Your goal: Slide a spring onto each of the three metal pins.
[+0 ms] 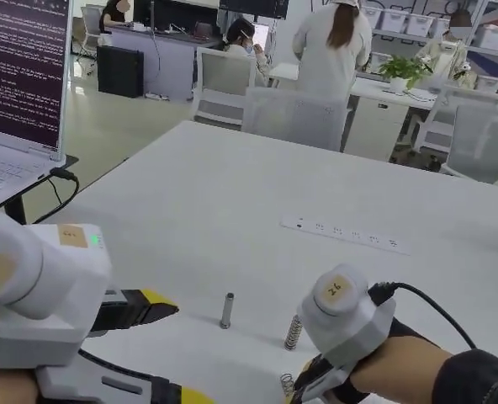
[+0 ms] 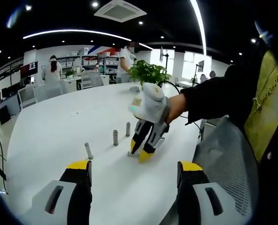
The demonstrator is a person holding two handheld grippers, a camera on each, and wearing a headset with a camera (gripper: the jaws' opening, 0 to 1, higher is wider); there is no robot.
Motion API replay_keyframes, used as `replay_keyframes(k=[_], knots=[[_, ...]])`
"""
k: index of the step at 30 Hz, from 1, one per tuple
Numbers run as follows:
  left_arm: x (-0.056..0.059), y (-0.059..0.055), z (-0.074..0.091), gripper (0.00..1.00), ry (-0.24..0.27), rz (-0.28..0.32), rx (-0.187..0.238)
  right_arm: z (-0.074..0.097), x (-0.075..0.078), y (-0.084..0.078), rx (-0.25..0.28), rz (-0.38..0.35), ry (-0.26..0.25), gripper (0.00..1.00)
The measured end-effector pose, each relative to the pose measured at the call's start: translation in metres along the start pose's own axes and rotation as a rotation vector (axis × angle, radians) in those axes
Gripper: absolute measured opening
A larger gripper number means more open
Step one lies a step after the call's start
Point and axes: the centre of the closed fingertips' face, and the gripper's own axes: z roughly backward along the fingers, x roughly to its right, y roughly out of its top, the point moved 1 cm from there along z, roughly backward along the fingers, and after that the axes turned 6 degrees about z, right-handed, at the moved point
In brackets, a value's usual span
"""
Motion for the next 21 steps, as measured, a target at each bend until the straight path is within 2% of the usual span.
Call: replay_keyframes(k=[1, 5, 7, 9, 16, 18, 21], knots=[[-0.001, 0.0, 0.0, 0.71, 0.002, 0.0, 0.0, -0.001, -0.004, 0.0, -0.008, 0.008, 0.011, 0.21], [-0.001, 0.001, 0.001, 0.7, 0.003, 0.0, 0.002, -0.001, -0.012, 0.007, 0.013, 0.062, 0.043, 0.17], [-0.001, 0.001, 0.0, 0.7, 0.002, 0.001, 0.002, -0.001, -0.013, 0.007, 0.002, 0.101, 0.044, 0.14], [-0.001, 0.0, 0.0, 0.7, 0.001, 0.001, 0.001, -0.002, -0.013, 0.006, -0.006, 0.107, 0.037, 0.11], [-0.001, -0.001, -0.001, 0.7, -0.004, -0.003, -0.004, -0.003, -0.013, 0.004, -0.027, 0.103, 0.037, 0.12], [0.0, -0.002, -0.001, 0.69, -0.007, -0.007, -0.01, -0.003, -0.011, 0.003, -0.041, 0.126, 0.019, 0.09], [0.002, -0.004, -0.003, 0.69, -0.014, -0.012, -0.017, -0.004, -0.012, 0.003, -0.048, 0.139, 0.023, 0.08]])
